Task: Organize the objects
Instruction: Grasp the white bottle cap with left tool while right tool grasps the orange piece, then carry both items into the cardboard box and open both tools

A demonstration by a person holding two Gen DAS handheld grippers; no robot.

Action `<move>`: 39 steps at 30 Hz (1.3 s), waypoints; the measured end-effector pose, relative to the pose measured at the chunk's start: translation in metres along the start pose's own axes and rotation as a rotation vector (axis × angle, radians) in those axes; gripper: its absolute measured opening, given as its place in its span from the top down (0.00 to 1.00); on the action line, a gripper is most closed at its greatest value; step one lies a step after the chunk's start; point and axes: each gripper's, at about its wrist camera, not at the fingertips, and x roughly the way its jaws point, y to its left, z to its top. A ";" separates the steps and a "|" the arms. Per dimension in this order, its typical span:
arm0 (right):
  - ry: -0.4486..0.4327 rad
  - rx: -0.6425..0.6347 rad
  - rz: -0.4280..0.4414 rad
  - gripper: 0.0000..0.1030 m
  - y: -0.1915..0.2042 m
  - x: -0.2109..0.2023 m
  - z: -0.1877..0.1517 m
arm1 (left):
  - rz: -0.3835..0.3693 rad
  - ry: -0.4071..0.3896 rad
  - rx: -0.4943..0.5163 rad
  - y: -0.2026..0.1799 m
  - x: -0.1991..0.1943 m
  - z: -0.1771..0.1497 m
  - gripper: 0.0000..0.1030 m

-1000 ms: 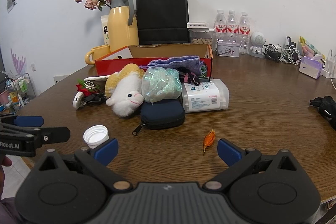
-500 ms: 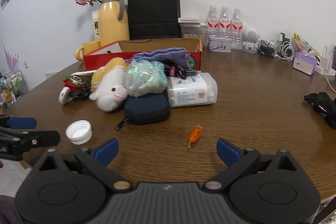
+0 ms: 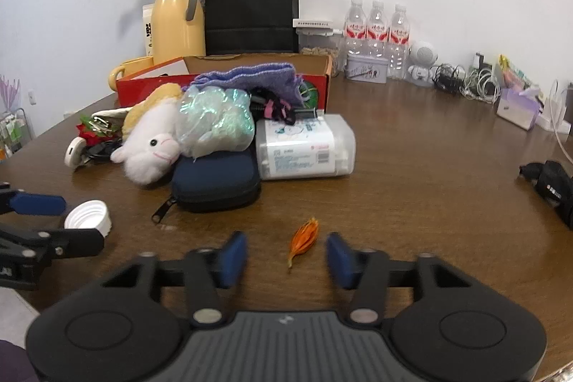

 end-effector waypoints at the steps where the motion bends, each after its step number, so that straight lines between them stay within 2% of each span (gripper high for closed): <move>1: 0.000 0.000 0.004 0.65 -0.001 0.001 0.001 | -0.007 -0.002 0.001 0.000 0.000 0.000 0.44; 2: -0.001 0.000 0.006 0.67 -0.002 0.002 0.002 | -0.018 -0.005 0.002 0.000 0.000 0.000 0.57; 3: -0.003 -0.002 0.006 0.71 -0.003 0.003 0.002 | -0.029 -0.007 -0.002 0.001 0.000 0.001 0.60; 6: -0.013 -0.002 0.009 0.88 -0.007 0.004 0.002 | -0.048 -0.011 -0.018 0.004 -0.001 0.001 0.60; 11: -0.022 -0.002 0.023 0.89 -0.009 0.005 0.003 | -0.046 -0.030 -0.033 0.010 -0.005 0.005 0.60; 16: -0.068 -0.018 0.057 0.89 -0.005 0.000 0.015 | -0.023 -0.096 -0.042 0.021 -0.012 0.026 0.60; 25: -0.262 -0.083 0.122 0.89 0.016 -0.006 0.087 | 0.053 -0.232 -0.024 0.042 -0.012 0.098 0.60; 28: -0.291 -0.099 0.138 0.89 0.023 0.001 0.116 | 0.062 -0.226 -0.040 0.050 0.002 0.125 0.60; 31: -0.282 -0.096 0.149 0.89 0.027 0.019 0.145 | 0.088 -0.207 -0.057 0.057 0.018 0.148 0.60; 34: -0.254 -0.091 0.130 0.89 0.028 0.043 0.169 | 0.121 -0.177 -0.082 0.065 0.039 0.167 0.60; 39: -0.155 -0.065 0.120 0.89 0.028 0.089 0.195 | 0.151 -0.100 -0.135 0.082 0.076 0.193 0.59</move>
